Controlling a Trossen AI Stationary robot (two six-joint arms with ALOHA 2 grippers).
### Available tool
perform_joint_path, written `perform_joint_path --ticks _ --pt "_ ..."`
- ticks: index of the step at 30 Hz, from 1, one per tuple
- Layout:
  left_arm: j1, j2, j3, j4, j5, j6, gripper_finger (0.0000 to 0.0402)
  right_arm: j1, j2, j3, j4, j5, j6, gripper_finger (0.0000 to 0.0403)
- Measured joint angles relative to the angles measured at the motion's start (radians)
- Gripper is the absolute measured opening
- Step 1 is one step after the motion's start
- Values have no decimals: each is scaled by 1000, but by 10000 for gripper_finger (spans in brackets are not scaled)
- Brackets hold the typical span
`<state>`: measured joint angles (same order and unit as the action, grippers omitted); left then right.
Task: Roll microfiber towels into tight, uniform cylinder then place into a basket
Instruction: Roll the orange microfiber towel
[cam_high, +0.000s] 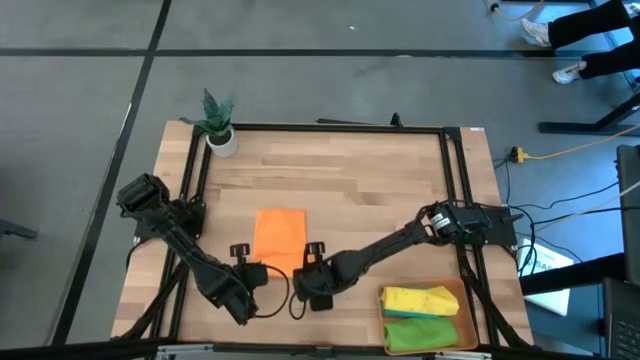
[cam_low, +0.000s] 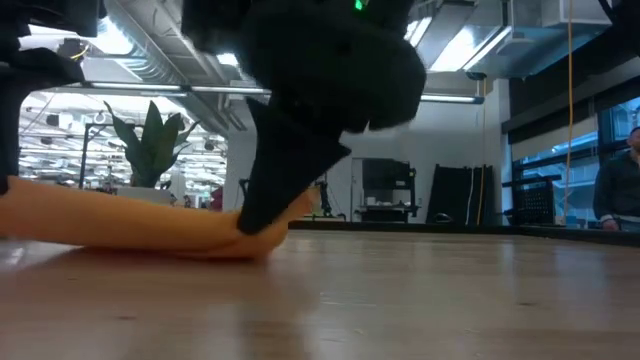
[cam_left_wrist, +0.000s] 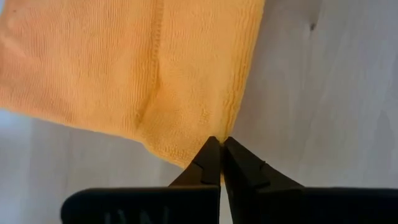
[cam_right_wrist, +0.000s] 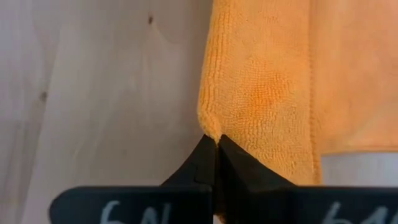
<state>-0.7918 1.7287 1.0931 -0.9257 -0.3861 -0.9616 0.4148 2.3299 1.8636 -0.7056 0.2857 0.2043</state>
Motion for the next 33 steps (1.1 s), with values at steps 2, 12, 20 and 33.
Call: perform_joint_path --ticks 2,12,20,33 --pt "0 0 0 -6 6 -4 0 2 0 26 -29 30 0 9" --pt "16 0 0 -41 -77 -35 0 -25 -3 61 -57 149 0 5" --pt "26 -1 1 -38 82 -49 0 -55 -3 62 -60 -170 -46 5" --pt "51 -1 1 -41 98 3 0 -82 -3 62 -65 -147 -51 5"
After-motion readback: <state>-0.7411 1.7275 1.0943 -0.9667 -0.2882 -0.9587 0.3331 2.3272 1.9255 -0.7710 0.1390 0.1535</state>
